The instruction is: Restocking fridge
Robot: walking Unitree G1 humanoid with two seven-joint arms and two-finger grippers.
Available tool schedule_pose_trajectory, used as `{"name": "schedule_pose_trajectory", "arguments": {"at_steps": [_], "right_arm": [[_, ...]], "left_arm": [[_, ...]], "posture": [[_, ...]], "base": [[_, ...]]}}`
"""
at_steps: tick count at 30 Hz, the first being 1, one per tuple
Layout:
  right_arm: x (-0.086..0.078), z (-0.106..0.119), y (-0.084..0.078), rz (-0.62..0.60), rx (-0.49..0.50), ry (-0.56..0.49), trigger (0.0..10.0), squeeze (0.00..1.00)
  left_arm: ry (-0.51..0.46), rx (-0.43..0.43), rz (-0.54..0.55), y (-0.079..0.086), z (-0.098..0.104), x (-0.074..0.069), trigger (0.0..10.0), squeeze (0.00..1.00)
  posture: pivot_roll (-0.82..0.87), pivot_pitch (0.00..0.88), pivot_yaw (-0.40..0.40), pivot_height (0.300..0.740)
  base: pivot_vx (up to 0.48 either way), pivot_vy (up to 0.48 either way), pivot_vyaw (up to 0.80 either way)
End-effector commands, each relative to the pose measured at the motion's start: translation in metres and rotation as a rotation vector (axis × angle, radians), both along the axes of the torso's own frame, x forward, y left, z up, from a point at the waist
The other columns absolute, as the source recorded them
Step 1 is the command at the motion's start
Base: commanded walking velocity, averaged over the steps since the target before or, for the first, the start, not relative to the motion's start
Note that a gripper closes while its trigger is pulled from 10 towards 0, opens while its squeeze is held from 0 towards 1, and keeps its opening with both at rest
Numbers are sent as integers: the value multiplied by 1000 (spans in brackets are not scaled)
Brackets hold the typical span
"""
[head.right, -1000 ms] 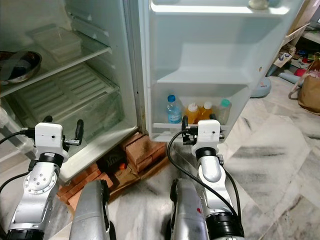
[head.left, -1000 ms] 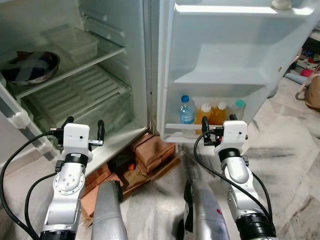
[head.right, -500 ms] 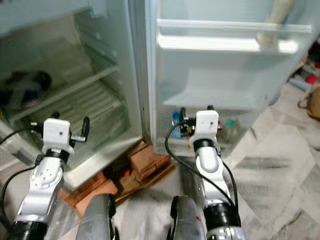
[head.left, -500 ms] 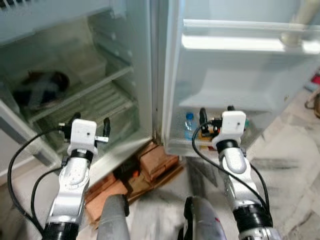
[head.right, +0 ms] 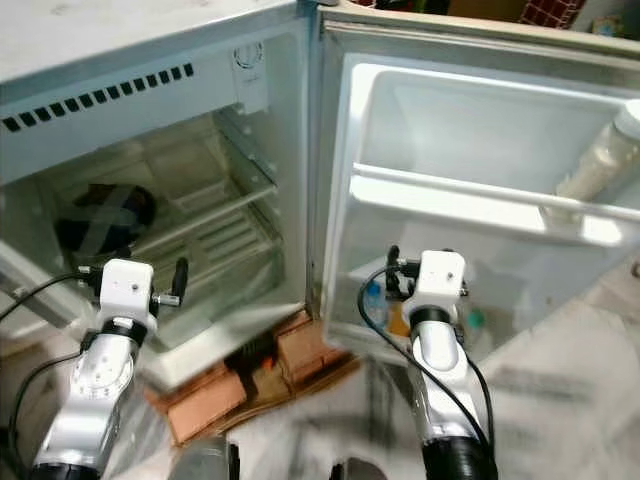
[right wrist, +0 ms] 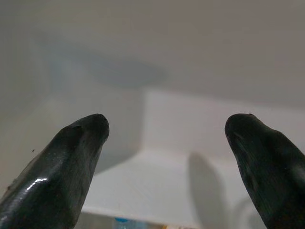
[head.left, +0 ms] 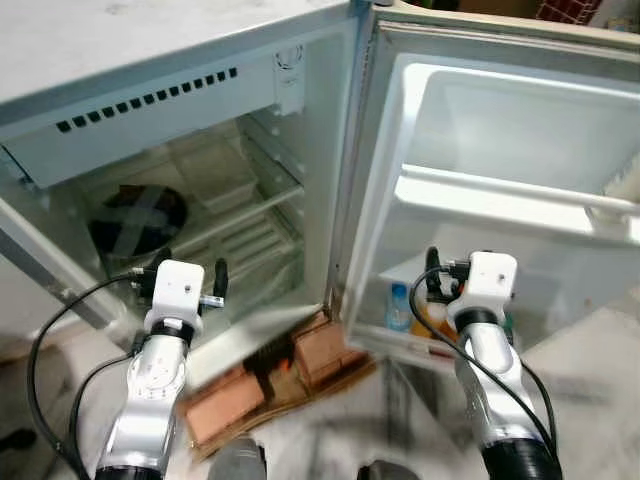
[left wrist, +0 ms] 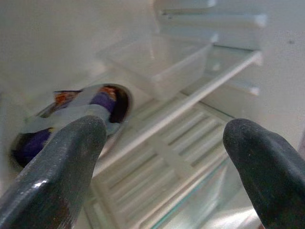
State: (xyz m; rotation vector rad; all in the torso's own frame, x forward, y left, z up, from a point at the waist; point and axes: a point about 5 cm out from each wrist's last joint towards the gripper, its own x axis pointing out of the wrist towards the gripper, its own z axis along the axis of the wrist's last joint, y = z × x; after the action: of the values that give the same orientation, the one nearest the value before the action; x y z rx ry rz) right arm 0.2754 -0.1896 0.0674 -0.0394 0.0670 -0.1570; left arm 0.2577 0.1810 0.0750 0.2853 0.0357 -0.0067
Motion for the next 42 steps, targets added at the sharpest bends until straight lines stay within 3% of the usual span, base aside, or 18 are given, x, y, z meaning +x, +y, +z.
{"name": "schedule_pose_trajectory", "arguments": {"at_steps": [1,16,24,33,42], "right_arm": [[1,1,-2,-16,-8,5,10000,0],[9,-3,-7,-67,-40,56,10000,0],[16,10,-5,-59,-94,0,10000,0],[20,18,4,-1,-147,-48,10000,0],[20,19,8,16,-147,-62,10000,0]], "left_arm": [[22,7,16,2,-4,-2,10000,0],[18,23,31,5,-1,4,10000,0],[22,40,17,4,-1,6,10000,0],[49,51,7,9,-4,8,10000,0],[61,58,13,10,-5,9,10000,0]], "posture": [[61,54,-49,740],[61,56,-46,740],[58,56,-40,740],[59,55,-41,740],[58,50,-41,740]], "base": [[0,0,0],[-325,0,0],[-362,-66,0],[0,-372,0],[360,-281,0]]}}
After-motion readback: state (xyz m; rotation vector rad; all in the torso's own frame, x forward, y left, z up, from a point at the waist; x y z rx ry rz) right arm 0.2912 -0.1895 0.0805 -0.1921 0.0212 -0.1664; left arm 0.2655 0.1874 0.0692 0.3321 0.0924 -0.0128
